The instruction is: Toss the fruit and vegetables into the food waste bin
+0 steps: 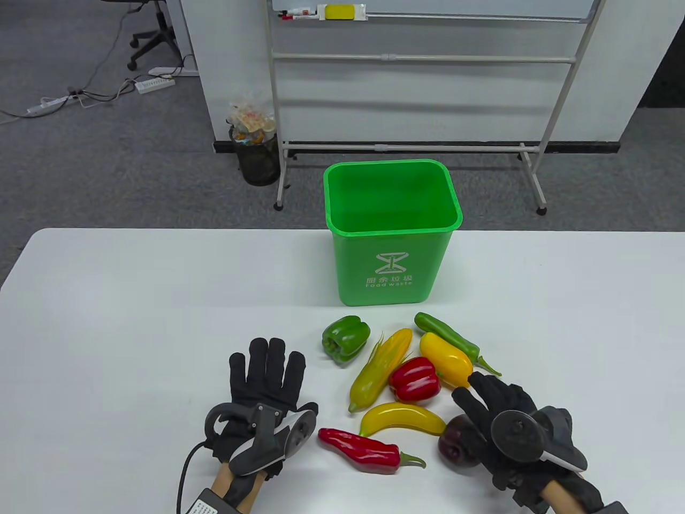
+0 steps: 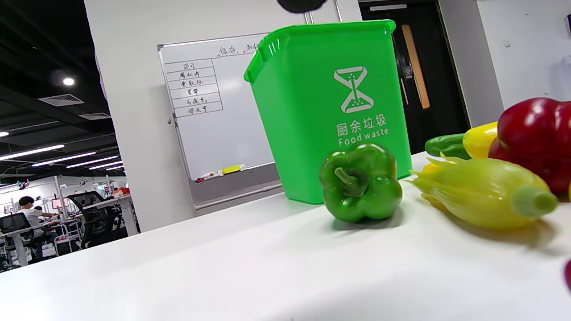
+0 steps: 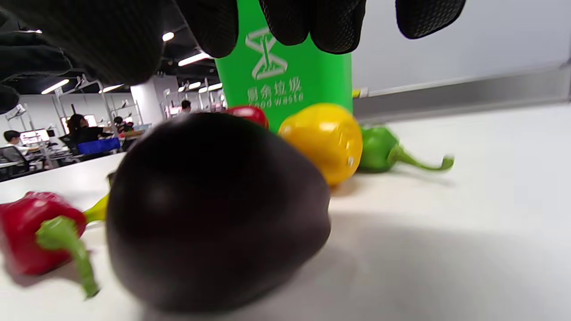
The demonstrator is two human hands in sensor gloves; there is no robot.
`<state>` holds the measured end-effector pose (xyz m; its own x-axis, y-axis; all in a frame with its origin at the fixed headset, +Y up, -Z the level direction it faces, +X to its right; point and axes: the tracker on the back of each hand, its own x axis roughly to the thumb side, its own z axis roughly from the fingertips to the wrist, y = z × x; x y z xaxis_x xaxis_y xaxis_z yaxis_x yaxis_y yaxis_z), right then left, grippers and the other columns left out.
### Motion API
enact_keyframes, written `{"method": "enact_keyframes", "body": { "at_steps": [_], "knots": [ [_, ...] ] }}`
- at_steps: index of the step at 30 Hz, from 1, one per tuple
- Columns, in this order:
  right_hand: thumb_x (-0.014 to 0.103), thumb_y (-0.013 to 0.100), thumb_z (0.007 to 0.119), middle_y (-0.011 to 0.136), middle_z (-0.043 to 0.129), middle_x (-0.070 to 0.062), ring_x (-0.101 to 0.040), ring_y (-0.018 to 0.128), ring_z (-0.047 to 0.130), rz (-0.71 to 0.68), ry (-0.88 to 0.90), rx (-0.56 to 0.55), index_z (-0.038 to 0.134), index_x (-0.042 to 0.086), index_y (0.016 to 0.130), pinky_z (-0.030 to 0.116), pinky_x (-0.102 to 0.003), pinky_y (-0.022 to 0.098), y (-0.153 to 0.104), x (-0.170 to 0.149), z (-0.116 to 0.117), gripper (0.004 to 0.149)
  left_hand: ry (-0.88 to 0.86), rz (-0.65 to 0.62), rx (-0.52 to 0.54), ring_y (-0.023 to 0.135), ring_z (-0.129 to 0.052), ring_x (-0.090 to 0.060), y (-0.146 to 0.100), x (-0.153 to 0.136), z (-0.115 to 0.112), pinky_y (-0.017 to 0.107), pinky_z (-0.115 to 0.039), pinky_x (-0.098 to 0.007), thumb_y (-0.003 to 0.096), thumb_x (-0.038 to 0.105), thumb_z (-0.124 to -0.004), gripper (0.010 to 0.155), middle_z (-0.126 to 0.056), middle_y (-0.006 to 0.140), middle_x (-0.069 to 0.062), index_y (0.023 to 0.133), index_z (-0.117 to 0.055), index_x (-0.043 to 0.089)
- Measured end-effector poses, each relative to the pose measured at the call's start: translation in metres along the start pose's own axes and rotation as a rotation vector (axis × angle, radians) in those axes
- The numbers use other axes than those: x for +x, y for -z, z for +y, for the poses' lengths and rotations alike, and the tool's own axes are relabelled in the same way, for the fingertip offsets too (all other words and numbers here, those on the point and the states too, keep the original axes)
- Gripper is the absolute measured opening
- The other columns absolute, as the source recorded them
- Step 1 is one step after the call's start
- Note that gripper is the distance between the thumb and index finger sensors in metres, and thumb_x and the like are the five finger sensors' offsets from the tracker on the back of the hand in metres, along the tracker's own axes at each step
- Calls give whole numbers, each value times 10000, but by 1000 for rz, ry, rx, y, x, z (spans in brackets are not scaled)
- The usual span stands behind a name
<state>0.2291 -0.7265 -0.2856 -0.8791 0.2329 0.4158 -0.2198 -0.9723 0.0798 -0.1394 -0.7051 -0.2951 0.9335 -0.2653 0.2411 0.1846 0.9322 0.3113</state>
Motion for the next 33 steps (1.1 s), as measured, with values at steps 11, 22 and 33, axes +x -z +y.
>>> {"method": "enact_keyframes", "body": {
  "at_steps": [11, 22, 33],
  "knots": [
    [551, 361, 874, 1151, 232, -59, -432, 1079, 454, -35, -77, 238, 305, 450, 1066, 493, -700, 720, 10, 16, 43, 912, -2, -3, -6, 1048, -248, -562, -1, 1, 1, 698, -300, -758, 380, 663, -543, 869, -153, 1141, -242, 1083, -350, 190],
    [687, 379, 769, 1029, 636, -178, -454, 844, 895, -104, 581, 343, 471, 186, 1072, 819, -553, 551, 10, 12, 30, 905, -12, -10, -20, 1049, -247, -561, 0, 3, 1, 699, -302, -757, 383, 661, -545, 865, -152, 1140, -243, 1082, -351, 190],
    [677, 396, 722, 1113, 471, -151, -477, 959, 734, -173, 1635, -186, 310, 223, 1101, 677, -625, 652, 142, 55, -140, 934, -58, 30, -12, 1046, -252, -563, 0, -8, 4, 698, -305, -757, 383, 660, -546, 864, -151, 1139, -244, 1081, -352, 189]
  ]
}}
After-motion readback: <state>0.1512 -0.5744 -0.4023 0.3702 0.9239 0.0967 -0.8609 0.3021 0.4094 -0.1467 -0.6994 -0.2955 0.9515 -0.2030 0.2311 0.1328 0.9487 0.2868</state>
